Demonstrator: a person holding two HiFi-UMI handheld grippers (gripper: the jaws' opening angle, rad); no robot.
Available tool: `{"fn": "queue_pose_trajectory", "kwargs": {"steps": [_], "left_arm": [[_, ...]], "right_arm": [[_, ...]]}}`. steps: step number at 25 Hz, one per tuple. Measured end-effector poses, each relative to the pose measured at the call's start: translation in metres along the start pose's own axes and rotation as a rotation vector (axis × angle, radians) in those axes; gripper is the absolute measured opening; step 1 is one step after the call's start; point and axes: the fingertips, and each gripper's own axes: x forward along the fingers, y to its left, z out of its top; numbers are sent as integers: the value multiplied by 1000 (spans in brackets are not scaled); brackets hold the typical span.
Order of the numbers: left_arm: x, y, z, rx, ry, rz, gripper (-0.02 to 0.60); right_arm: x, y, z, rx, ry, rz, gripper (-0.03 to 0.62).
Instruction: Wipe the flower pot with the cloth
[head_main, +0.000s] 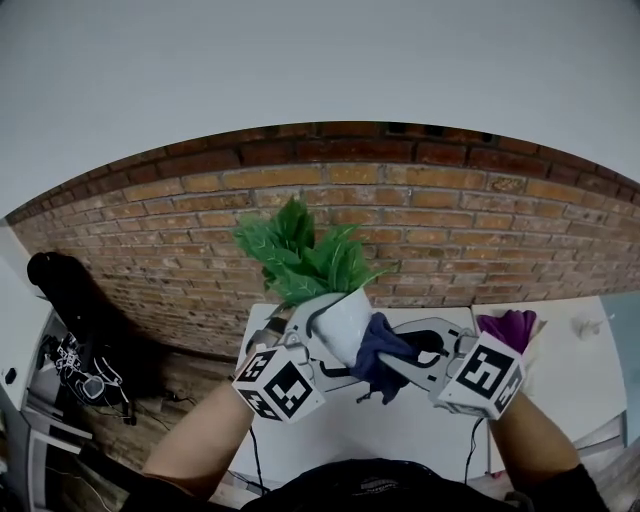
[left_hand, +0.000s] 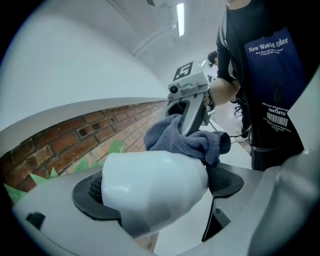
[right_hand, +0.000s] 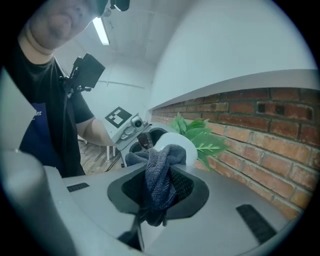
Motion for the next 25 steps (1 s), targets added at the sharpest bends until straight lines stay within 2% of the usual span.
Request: {"fn": "queue_pose_trajectory", "kwargs": {"steps": [4, 8, 13, 15, 18, 21, 23, 25], "left_arm": [[-8, -10, 17, -1, -79, -49, 549], [-8, -19, 30, 16, -109, -81, 549], [-6, -16, 30, 3, -106, -72, 549], [-7, -13, 30, -13, -120, -68, 549], [-16, -6, 38, -72, -202, -81, 549], [-34, 2, 59, -126, -362, -111, 549], [-43, 6, 67, -196, -433, -128, 549], [-47, 8, 71, -270, -471, -138, 549]], "right_arm": [[-10, -29, 0, 67, -18, -78, 67], [-11, -41, 27, 60, -80, -110, 67], [1, -11, 56, -71, -86, -45, 66], [2, 0, 59, -88, -104, -17, 66], [-12, -8, 55, 1, -163, -8, 66], [-30, -28, 45, 120, -204, -10, 66], [-34, -35, 43, 190, -246, 16, 67], [-36, -36, 47, 269, -313, 58, 66]]}}
